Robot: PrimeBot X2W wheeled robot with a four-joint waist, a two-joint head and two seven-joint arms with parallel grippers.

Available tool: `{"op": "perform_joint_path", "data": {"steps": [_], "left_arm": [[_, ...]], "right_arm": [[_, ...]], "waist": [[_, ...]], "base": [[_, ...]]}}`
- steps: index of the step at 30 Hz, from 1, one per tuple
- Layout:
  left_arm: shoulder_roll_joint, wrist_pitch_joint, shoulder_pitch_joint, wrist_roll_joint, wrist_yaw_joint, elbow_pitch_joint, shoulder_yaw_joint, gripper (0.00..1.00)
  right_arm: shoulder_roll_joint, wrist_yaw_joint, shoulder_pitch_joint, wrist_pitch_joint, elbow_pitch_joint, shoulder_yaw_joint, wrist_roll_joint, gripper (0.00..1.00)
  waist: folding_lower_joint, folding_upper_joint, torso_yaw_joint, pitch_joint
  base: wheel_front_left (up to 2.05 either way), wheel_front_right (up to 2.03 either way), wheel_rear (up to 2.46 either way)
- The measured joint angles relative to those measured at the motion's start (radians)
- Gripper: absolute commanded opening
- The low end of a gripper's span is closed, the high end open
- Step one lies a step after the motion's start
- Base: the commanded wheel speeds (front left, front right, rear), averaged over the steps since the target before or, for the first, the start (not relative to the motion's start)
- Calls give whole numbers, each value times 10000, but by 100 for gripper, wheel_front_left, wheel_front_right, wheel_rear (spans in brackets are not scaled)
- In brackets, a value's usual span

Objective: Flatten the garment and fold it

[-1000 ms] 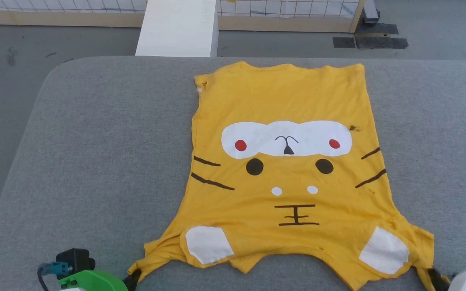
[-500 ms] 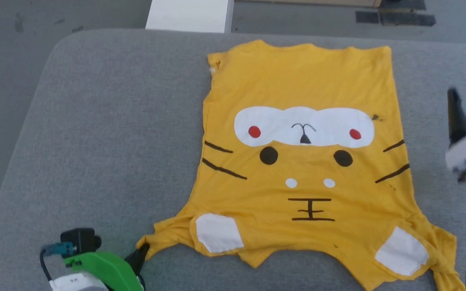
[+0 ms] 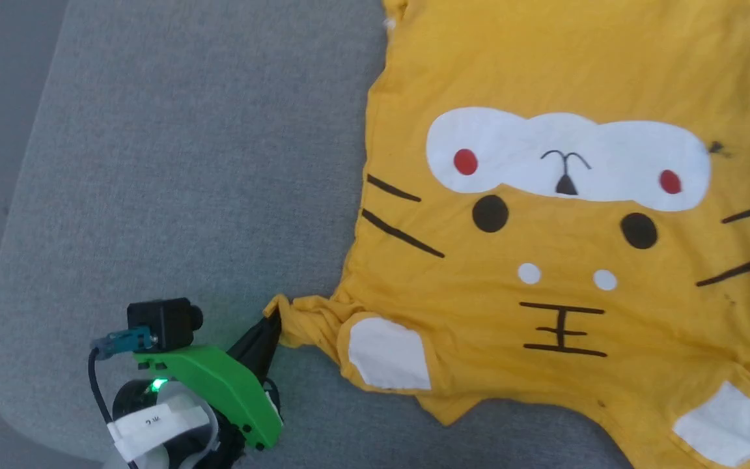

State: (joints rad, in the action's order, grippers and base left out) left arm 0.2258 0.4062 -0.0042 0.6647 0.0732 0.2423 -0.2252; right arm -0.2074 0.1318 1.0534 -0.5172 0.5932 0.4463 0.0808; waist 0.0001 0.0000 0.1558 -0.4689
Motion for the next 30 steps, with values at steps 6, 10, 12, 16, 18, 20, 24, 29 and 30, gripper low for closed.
{"op": "perform_joint_path", "data": {"steps": [6,10,12,16,18,20,24,29,30], "left_arm": [[-178,-142,-119,-46,-13,372,-238,0],[-347,-316,-162,-29,-111,437,-357,0],[-397,-420,-203,-8,-201,462,-401,0],[-447,-531,-318,33,-303,477,-458,0],[-454,-564,-364,44,-357,477,-458,0],[-476,-627,-381,69,-403,449,-460,0],[-506,-690,-392,113,-418,274,-431,0],[-426,-729,-367,115,-366,-96,-326,0],[-385,-721,-332,115,-332,-167,-278,0]], "right_arm": [[-12,2,1156,-2067,-33,414,1544,100],[-42,2,1260,-3350,-362,660,2374,100],[-38,2,1260,-3800,-556,757,2581,100],[-59,0,1320,-4466,-1158,817,2729,39],[-48,0,1307,-4506,-1522,775,2738,0],[-40,0,1174,-4286,-1743,665,2694,0],[-123,2,230,-2579,-2113,138,1998,0],[-366,2,-1586,236,-2698,-184,897,0],[-368,2,-2061,784,-2886,-180,700,0]], "waist": [[0,0,588,-935],[0,0,975,-1467],[0,0,1146,-1673],[-1,0,1439,-2002],[-1,0,1524,-2118],[0,0,1555,-2160],[0,0,1521,-2018],[0,0,1397,-1543],[0,0,1354,-1403]], "base": [[0,0,0],[0,0,0],[0,0,0],[0,0,0],[0,0,0],[0,0,0],[0,0,0],[0,0,0],[0,0,0]]}}
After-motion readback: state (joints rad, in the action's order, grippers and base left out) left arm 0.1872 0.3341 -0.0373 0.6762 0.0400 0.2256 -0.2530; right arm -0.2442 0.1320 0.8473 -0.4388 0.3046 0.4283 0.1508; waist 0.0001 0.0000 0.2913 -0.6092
